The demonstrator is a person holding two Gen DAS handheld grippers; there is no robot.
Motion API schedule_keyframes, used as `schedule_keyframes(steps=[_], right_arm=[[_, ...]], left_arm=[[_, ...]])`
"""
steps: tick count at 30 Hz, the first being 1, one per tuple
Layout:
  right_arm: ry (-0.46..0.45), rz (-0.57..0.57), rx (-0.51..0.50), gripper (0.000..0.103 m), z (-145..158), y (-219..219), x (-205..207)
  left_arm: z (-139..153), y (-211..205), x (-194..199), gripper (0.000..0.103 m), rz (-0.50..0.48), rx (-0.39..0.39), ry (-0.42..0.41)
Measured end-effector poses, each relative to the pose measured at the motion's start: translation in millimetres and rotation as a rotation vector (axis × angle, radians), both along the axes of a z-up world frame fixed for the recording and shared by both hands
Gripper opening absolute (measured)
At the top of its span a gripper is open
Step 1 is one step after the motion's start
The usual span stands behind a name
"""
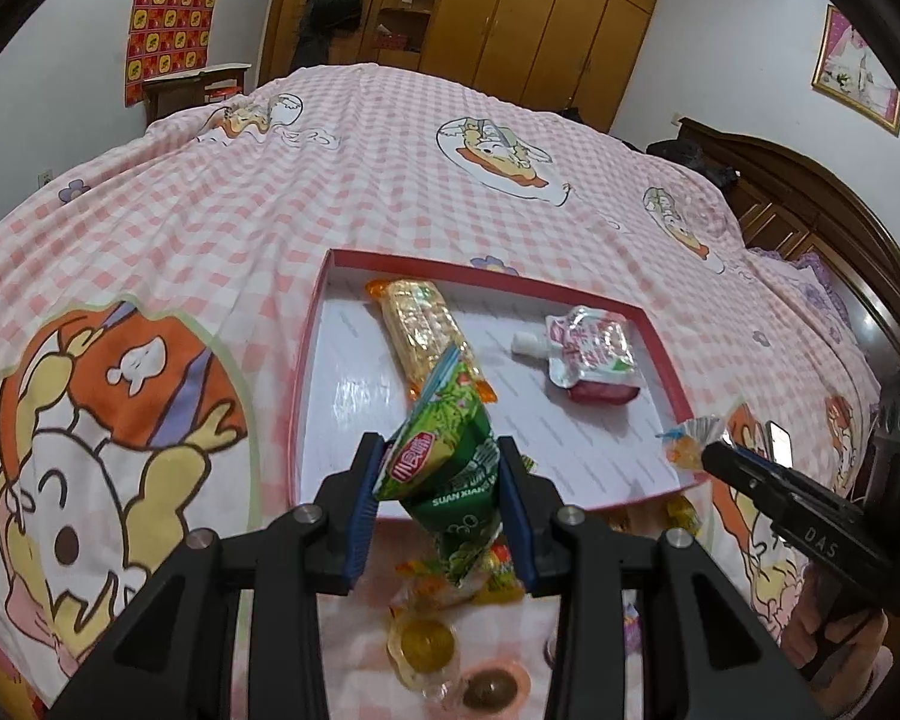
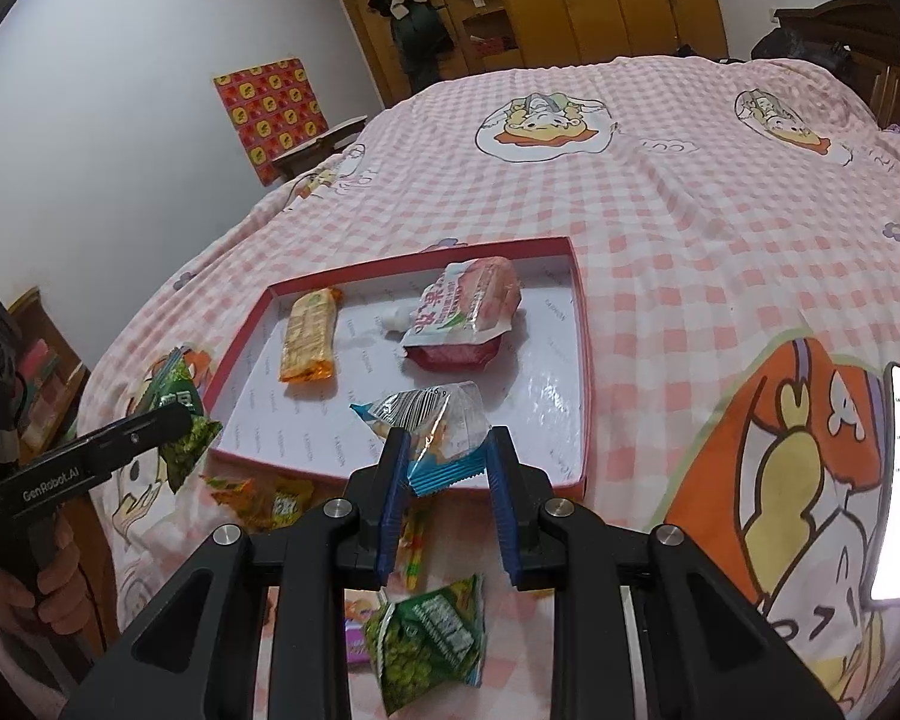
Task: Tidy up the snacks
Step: 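Carry the pea packet and candy bag into the box lid with both grippers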
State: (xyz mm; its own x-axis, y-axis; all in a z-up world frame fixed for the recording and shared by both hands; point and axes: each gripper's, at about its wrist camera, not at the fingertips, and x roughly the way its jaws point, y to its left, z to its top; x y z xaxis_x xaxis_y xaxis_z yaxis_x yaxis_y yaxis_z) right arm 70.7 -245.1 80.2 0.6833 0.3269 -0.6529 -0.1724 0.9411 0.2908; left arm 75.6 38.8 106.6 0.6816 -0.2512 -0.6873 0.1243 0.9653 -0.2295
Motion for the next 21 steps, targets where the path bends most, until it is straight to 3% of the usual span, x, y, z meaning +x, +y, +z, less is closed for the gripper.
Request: schedule_keyframes(steps=[21], right_arm=[[0.015,-0.006,-0.093,0.027,-22.3,14.7,45.2]], left_arm=[[-36.8,-3.1,57.0,0.038,0.013,0.048,0.063]])
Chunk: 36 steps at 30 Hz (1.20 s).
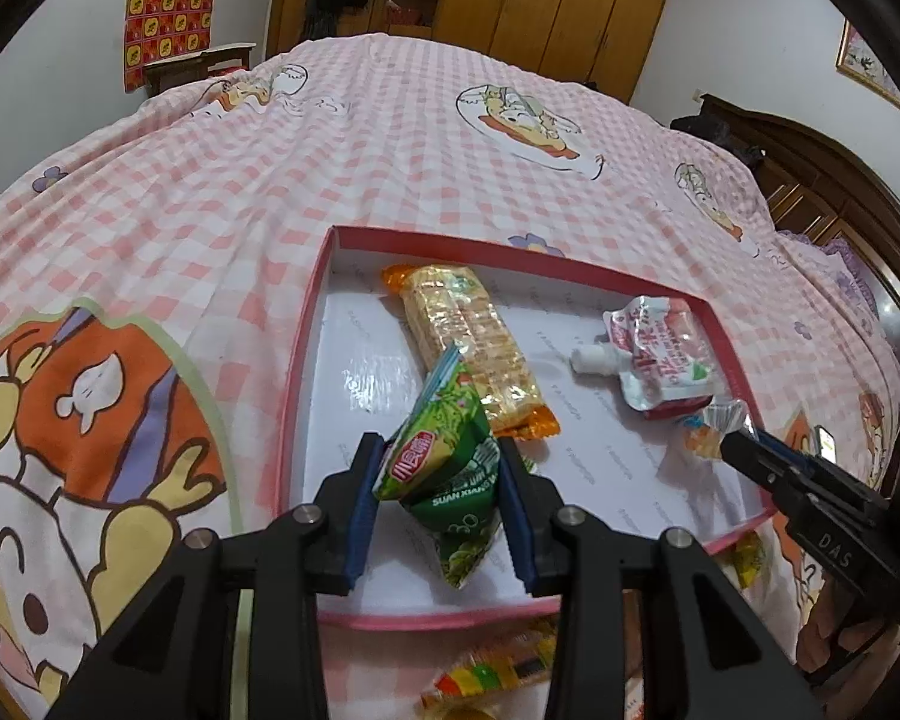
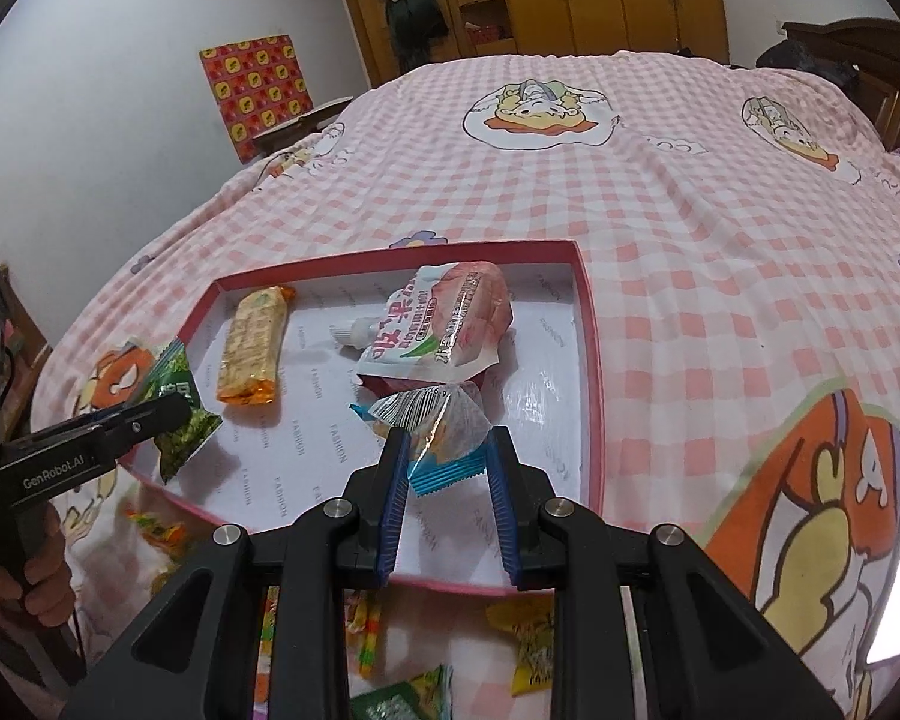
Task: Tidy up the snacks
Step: 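Carry the pea packet and candy bag into the box lid with both grippers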
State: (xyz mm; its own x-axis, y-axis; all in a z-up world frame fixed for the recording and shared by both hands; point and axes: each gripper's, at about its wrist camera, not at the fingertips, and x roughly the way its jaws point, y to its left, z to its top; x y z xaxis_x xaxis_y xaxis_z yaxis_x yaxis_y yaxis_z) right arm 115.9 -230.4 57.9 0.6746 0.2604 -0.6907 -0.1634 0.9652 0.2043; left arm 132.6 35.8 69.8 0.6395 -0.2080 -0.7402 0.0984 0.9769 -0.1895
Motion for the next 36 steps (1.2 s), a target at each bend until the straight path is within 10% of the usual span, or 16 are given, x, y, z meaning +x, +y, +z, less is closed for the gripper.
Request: schedule_keyframes(steps=[30,36], right_arm=[[-0.005,-0.011,-0.009,0.027,-13.4,0.8,21.9],[0.000,-0.029,0.011,0.043,-12.9,-3.4,20.7]], left_arm=[[-1.6,-4.4,18.1,0.040,-0.009,0.022,-0.038],[9.5,-6.5,7.6,0.054,-0.023,0.037,-0.066]])
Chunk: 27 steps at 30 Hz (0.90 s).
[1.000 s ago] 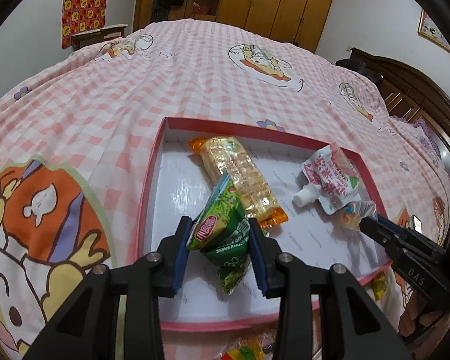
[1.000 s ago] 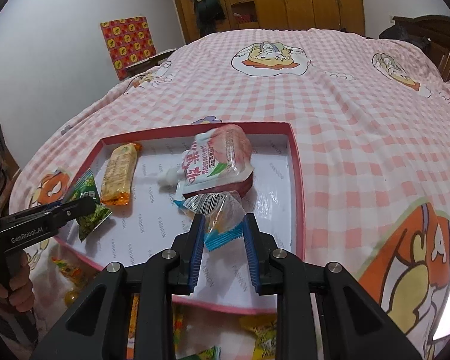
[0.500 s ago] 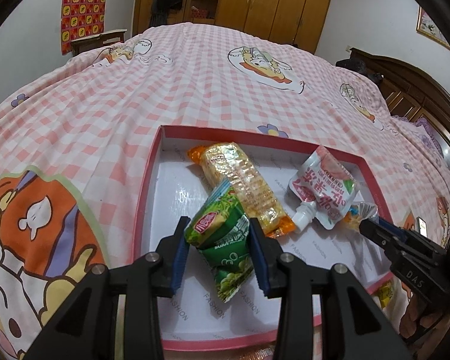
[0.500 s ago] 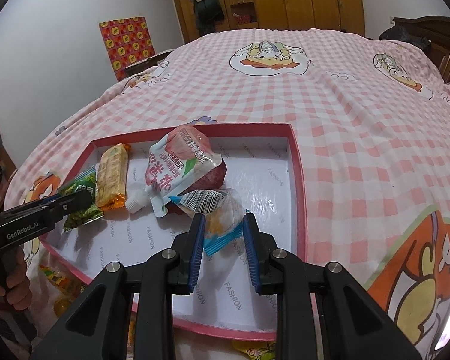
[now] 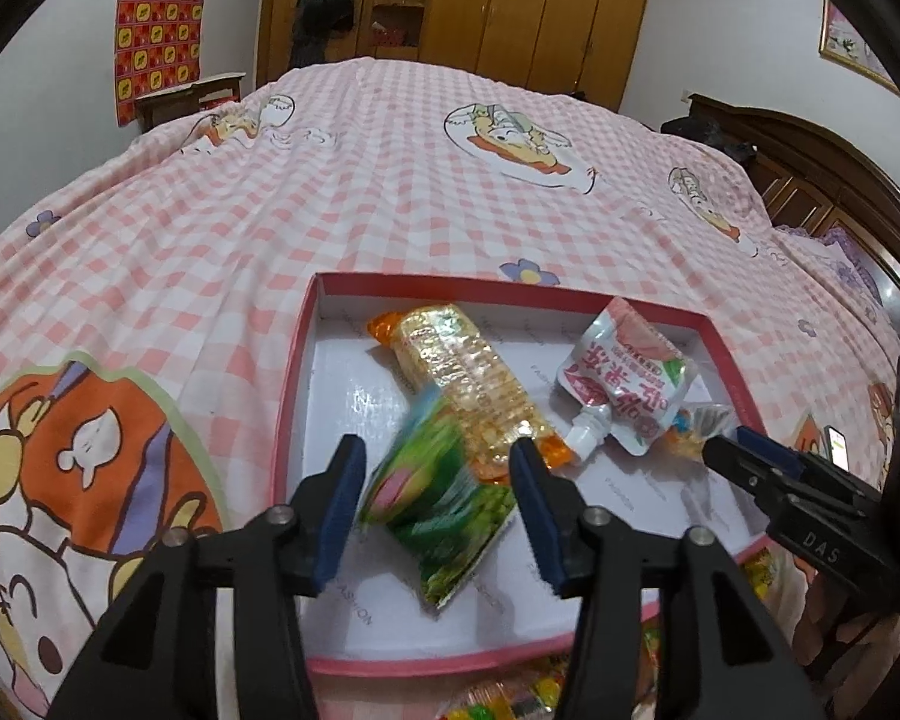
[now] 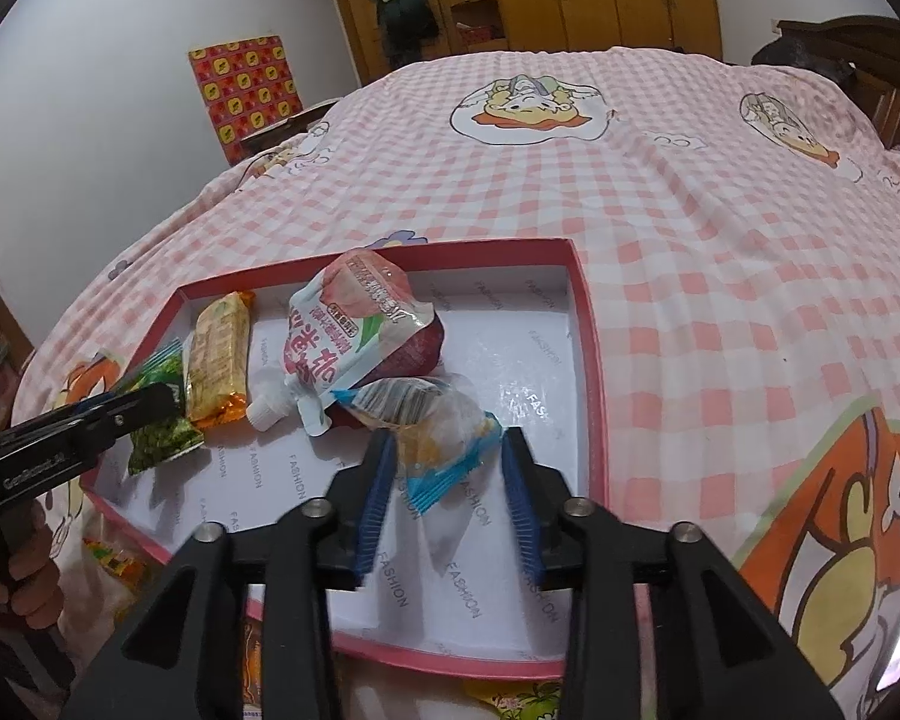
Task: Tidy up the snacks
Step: 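Carry the pea packet and candy bag into the box lid with both grippers, then release both snacks in the box lid and withdraw both grippers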
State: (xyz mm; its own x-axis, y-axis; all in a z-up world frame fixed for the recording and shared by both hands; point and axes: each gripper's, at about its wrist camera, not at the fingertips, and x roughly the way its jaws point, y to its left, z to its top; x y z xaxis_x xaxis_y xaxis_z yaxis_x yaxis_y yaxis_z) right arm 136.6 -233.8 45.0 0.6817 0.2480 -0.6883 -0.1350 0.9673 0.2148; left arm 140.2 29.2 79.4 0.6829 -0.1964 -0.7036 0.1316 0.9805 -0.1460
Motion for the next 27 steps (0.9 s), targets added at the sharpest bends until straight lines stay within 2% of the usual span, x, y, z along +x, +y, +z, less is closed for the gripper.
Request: schedule_keyframes(steps=[3,7,13,27], right_arm=[[-0.015,-0.006,0.005,0.049,3.5,-1.2,-4.2],[-0.027,0.000,0.017,0.051,8.8,-2.0,-10.3],[-0.036,0.015,0.030,0.053,13.3,-4.2,-19.9],[-0.040,0.023,0.028,0.053,22.6,-8.3,-46.2]], left_arm=[[4.3,2.9,-5.5,0.056,0.004,-0.020,0.002],[9.0,6.8,-13.8,0.058,0.005,-0.053,0.014],[15.6,8.1,-27.7,0.058,0.015,-0.029,0.024],[16.6,12.9,-61.6,0.058,0.003,-0.066,0.048]])
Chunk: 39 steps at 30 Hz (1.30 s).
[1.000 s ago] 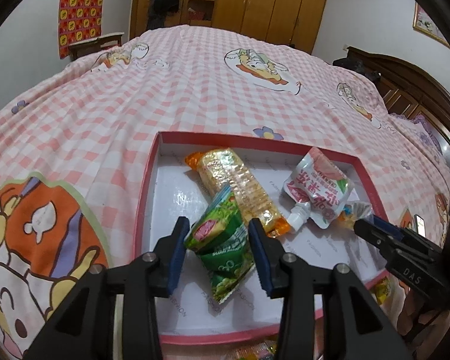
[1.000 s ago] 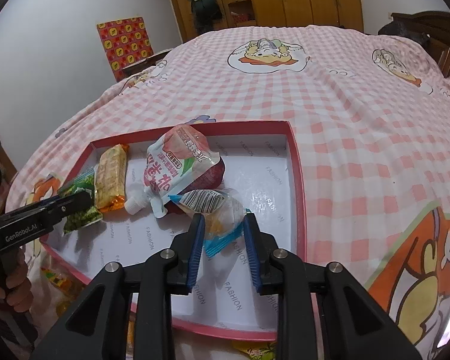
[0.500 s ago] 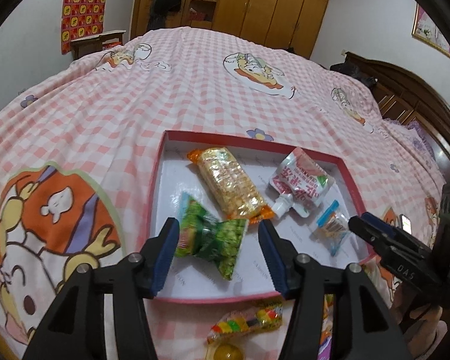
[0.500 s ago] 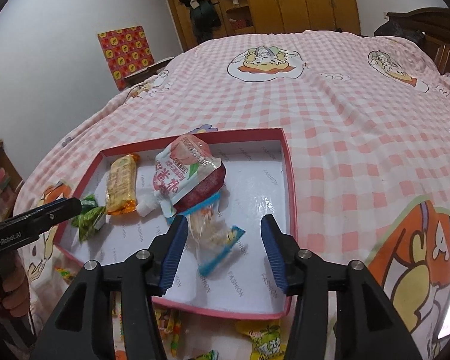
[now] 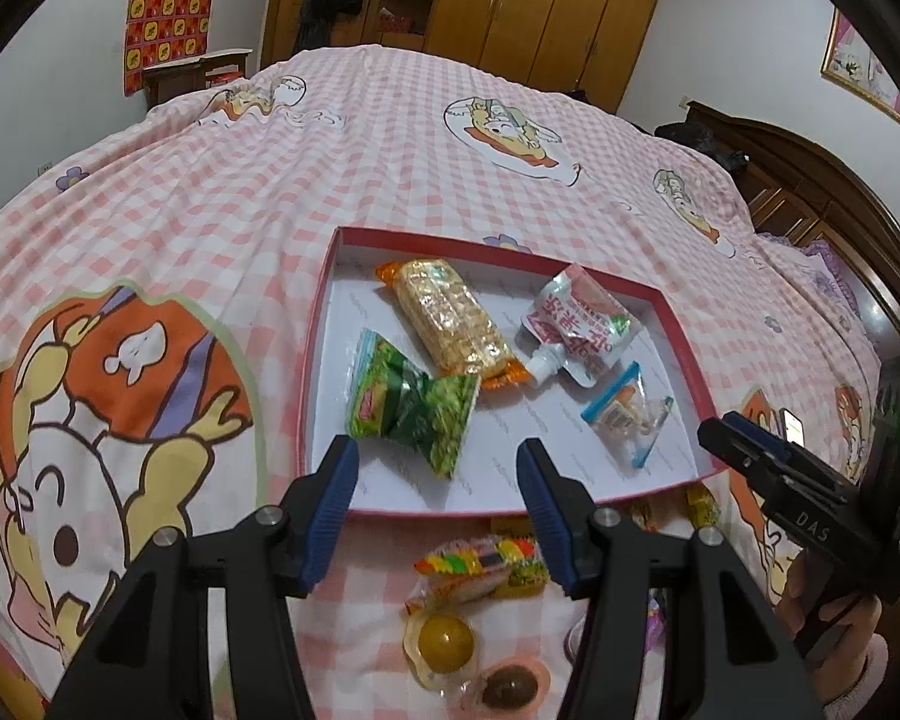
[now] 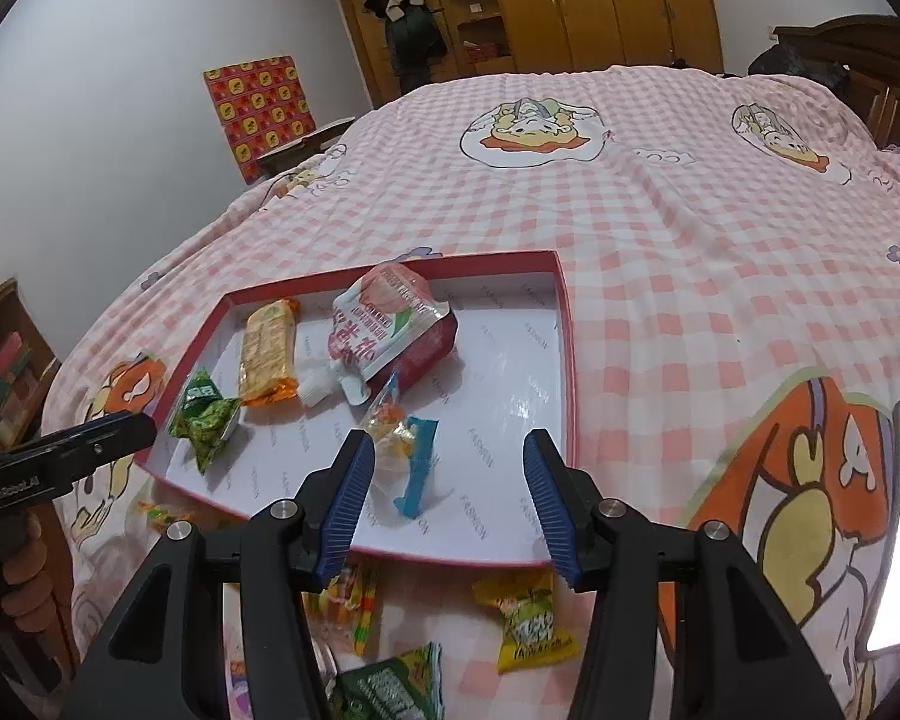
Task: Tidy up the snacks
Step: 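Release both snacks in the box lid and withdraw both grippers, then grasp the rainbow candy bag with the left gripper while the right gripper grasps a yellow-green packet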
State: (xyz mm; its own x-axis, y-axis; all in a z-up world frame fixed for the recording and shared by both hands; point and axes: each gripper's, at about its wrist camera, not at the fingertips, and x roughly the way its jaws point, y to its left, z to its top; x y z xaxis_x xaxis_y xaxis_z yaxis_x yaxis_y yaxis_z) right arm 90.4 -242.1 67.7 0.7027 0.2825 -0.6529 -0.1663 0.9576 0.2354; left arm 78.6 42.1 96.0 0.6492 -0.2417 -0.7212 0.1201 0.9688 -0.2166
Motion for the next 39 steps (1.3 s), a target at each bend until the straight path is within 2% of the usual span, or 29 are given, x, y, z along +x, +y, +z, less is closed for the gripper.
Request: schedule_keyframes(steps=[22,30,39], right_arm=[[0.031,0.047,-0.005,0.053,-6.8,10.7,-37.0],[0.050,0.051,-0.006,0.053,-14.1,12.3,-43.2],[0.063,0.049,-0.005,0.053,-19.6,9.8,-47.8]], left_arm=[[-18.5,-11.8,-34.5,0.058,-0.055,-0.023,0.047],[-34.0,-19.7,-34.4,0.058,-0.075,-0.016,0.083],[-43.6,-25.8,-30.2,0.057,-0.069,0.014,0.065]])
